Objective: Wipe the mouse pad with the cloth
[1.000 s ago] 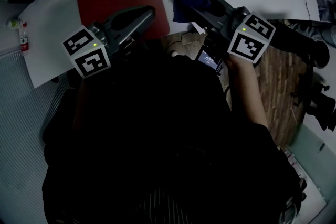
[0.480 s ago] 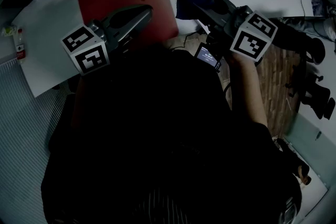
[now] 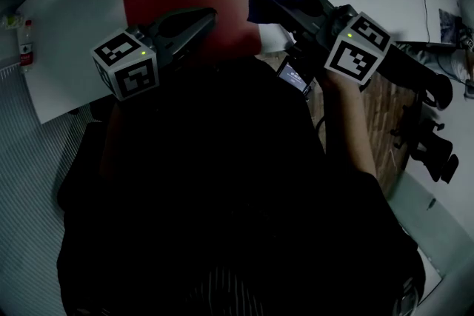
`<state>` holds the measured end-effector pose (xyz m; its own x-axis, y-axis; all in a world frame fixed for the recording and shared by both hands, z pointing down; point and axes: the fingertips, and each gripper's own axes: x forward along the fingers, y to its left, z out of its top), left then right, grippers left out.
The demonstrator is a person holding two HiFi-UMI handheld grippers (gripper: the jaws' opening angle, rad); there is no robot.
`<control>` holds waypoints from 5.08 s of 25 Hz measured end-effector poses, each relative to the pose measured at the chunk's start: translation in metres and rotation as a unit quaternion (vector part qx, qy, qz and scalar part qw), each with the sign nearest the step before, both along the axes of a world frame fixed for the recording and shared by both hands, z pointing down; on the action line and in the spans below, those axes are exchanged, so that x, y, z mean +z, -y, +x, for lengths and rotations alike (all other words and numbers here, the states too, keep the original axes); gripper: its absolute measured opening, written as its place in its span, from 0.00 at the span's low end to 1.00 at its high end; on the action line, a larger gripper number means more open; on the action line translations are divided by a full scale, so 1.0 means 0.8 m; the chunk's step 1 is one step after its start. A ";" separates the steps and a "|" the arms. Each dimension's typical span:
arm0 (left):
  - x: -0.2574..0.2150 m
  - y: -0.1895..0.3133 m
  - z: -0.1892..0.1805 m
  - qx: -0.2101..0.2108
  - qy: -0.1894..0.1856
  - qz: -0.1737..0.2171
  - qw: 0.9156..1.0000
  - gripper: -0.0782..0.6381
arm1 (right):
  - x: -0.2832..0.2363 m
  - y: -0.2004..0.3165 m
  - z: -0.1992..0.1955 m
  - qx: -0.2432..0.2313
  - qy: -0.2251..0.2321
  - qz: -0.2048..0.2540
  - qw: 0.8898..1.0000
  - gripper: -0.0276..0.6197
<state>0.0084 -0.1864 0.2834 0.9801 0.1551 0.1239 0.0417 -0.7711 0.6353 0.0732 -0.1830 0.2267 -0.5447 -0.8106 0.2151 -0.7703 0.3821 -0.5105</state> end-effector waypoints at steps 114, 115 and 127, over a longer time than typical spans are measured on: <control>0.447 0.086 0.019 0.012 0.454 0.043 0.890 0.12 | 0.510 0.202 0.127 -0.305 -0.435 -0.209 0.821 0.14; 0.447 0.085 0.018 0.013 0.455 0.041 0.889 0.12 | 0.509 0.214 0.140 -0.287 -0.434 -0.223 0.825 0.14; 0.449 0.084 0.015 0.016 0.447 0.029 0.894 0.12 | 0.509 0.053 -0.005 -0.453 -0.470 -0.109 0.750 0.14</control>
<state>0.0202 -0.2539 0.6427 0.4802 0.1495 0.8643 -0.4394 -0.8118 0.3846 0.0688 -0.2255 0.6340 -0.3754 -0.0884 0.9226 -0.3034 0.9523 -0.0322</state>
